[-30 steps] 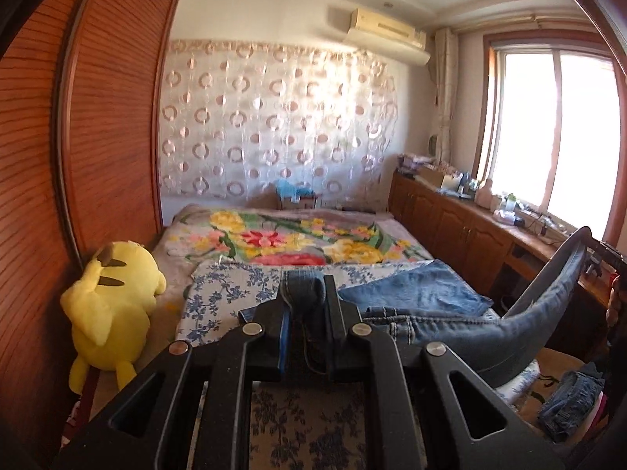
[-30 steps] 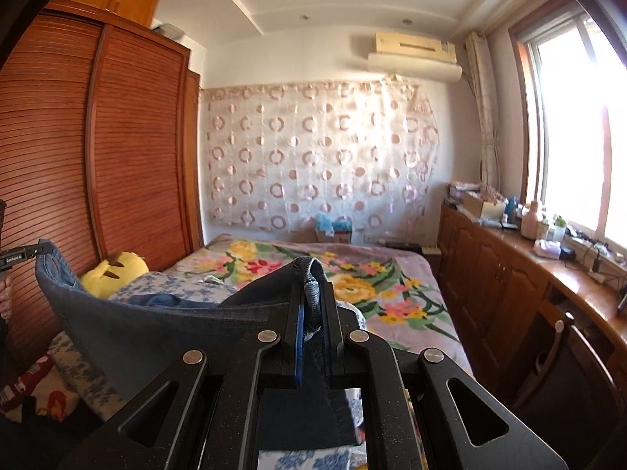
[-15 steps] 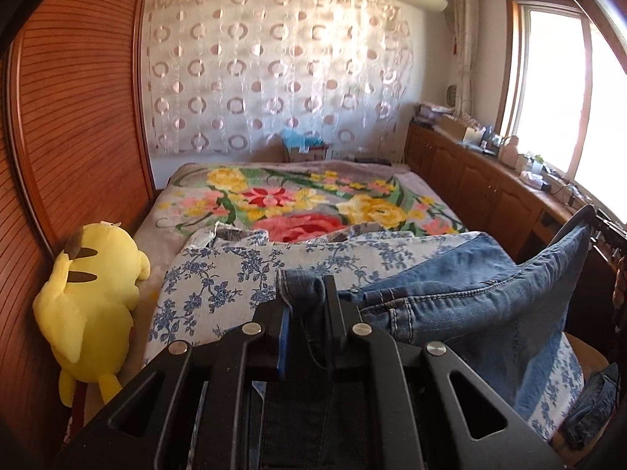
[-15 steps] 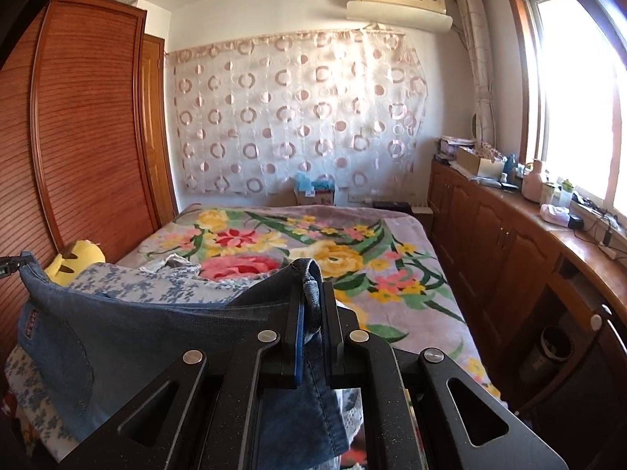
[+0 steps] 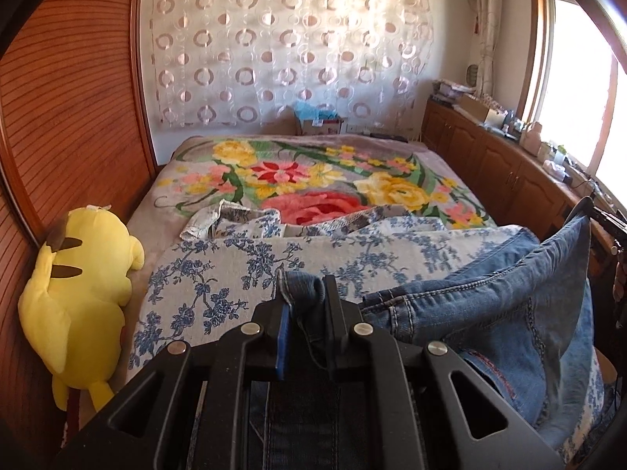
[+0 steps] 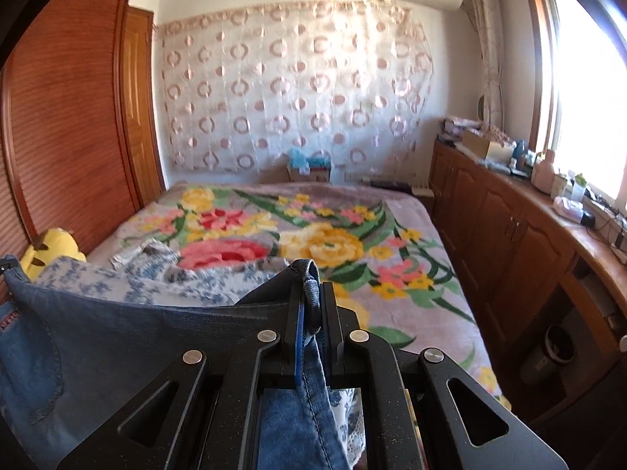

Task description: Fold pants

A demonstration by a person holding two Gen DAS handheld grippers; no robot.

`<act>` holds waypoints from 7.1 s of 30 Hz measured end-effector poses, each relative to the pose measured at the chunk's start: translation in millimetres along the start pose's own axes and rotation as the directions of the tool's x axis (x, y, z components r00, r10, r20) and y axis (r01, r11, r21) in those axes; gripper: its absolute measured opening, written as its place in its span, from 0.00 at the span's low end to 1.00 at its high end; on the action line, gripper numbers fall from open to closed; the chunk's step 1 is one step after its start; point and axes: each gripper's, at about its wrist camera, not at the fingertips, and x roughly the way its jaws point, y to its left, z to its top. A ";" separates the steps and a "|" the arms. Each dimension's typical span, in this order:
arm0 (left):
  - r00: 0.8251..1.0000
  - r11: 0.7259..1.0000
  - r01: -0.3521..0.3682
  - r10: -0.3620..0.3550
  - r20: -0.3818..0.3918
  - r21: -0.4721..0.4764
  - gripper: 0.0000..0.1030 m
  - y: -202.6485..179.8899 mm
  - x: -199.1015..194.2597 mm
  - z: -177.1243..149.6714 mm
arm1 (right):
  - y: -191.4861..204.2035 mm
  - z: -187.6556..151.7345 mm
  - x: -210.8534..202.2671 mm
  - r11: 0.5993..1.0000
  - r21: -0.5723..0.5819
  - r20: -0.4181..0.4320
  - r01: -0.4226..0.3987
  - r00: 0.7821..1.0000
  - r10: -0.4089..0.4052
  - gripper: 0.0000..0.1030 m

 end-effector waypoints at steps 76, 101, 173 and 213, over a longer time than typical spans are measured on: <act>0.952 0.919 0.302 -0.275 -0.138 0.253 0.83 -168.4 -5.2 -71.3 | -39.2 -72.7 -24.5 0.962 0.269 -0.338 0.047 0.940 0.049 0.50; 0.951 0.926 0.298 -0.265 -0.162 0.231 0.83 -160.2 -5.3 -76.4 | -19.9 -57.4 -56.3 0.976 0.214 -0.223 0.023 0.975 0.026 0.14; 0.999 0.999 -0.025 0.026 0.040 -0.023 0.79 32.7 -146.9 -147.5 | 164.2 -24.5 -127.9 0.898 -0.121 0.016 -0.424 0.903 0.429 0.12; 0.992 0.992 0.122 -0.122 -0.015 0.033 0.50 -16.1 -88.6 -138.1 | 105.3 -49.0 35.3 0.861 -0.029 -0.326 -0.508 0.819 0.473 0.44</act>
